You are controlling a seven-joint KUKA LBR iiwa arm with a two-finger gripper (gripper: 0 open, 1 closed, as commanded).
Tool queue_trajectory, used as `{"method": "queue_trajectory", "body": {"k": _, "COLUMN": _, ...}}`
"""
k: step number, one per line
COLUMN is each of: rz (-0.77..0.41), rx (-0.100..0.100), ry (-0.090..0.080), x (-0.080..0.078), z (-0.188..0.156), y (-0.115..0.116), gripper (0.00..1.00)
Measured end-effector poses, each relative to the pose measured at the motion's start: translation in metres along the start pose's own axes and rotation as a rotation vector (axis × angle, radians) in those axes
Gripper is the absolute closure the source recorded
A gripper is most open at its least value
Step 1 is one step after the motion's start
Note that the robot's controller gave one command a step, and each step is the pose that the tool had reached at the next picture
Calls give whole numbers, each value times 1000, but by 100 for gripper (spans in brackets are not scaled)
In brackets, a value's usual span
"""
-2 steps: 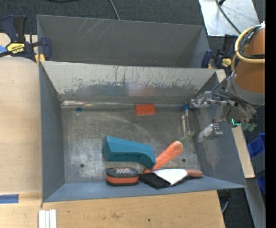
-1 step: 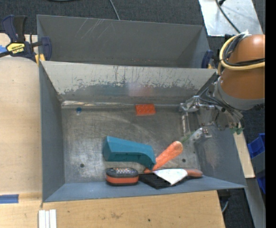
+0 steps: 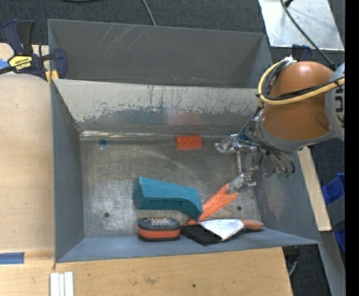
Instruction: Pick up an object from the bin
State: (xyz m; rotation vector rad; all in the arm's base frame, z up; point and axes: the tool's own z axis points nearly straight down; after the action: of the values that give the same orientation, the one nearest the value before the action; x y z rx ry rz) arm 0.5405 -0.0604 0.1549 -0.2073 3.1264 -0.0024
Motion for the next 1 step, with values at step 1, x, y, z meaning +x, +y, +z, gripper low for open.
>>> {"method": "queue_trajectory", "body": {"k": 1, "rz": -245, "rx": -1, "ry": 6, "x": 59, "z": 56, "y": -32, "gripper": 100}}
